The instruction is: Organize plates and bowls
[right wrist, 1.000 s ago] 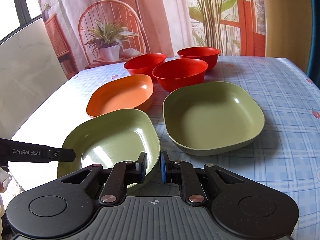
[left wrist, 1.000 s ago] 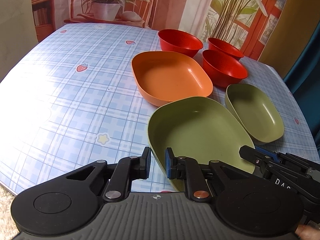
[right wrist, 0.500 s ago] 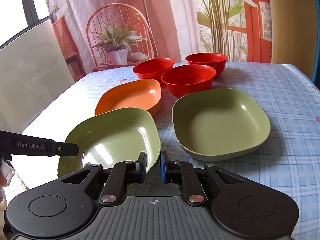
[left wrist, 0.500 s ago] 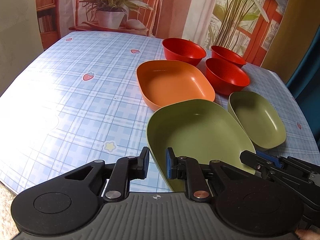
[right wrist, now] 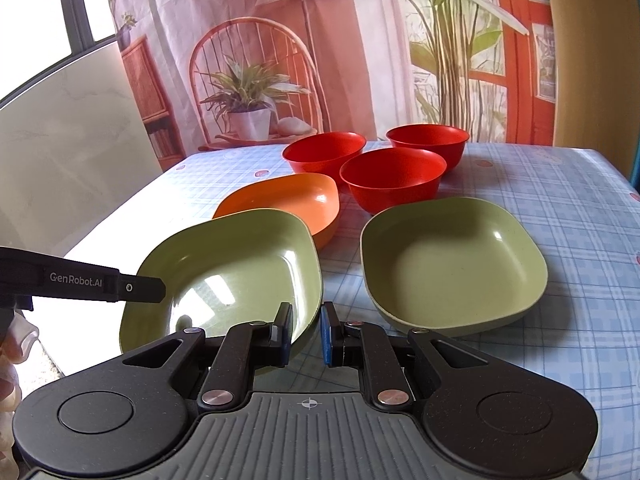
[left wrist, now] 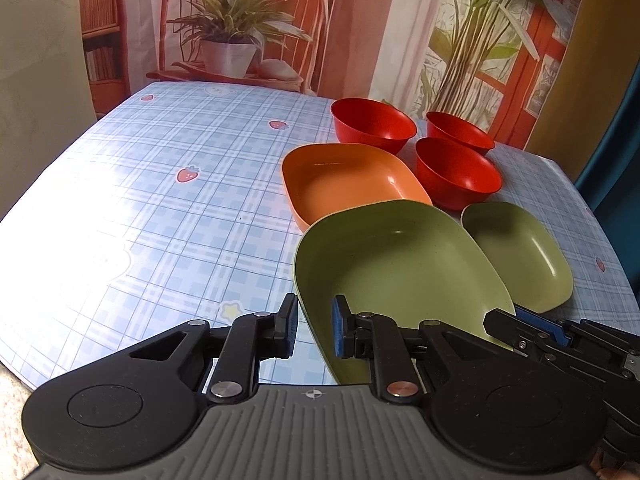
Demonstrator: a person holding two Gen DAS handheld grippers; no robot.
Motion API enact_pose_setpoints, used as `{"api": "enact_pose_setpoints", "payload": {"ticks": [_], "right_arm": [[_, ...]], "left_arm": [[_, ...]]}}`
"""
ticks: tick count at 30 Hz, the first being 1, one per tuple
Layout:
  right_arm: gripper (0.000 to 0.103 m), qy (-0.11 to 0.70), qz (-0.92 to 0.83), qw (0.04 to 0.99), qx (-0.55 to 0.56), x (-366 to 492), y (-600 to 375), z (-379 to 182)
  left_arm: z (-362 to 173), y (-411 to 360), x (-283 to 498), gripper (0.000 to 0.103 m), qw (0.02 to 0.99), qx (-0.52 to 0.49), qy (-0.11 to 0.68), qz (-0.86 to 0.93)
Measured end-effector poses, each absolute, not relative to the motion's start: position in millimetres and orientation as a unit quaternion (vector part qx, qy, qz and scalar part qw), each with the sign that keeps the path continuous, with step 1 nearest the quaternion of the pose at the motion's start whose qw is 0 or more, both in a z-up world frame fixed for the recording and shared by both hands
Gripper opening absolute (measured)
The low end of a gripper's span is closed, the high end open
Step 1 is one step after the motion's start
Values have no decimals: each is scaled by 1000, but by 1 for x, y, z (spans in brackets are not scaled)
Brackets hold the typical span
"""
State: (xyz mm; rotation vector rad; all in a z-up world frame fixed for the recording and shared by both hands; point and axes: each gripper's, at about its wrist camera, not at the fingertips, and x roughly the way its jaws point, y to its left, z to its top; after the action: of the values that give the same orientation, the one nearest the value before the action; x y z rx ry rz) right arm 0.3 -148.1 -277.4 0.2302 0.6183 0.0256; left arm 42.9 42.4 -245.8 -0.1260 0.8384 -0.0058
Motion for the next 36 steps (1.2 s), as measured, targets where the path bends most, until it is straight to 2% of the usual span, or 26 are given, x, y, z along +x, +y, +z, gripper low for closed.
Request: {"api": "enact_pose_setpoints", "payload": {"ticks": [22, 36], "right_arm": [[14, 290, 12, 951, 111, -2, -147, -272], [14, 278, 7, 952, 125, 30, -164, -259]], "left_arm": [[-239, 43, 41, 18, 920, -56, 388, -7], [-224, 43, 75, 18, 928, -33, 368, -34]]}}
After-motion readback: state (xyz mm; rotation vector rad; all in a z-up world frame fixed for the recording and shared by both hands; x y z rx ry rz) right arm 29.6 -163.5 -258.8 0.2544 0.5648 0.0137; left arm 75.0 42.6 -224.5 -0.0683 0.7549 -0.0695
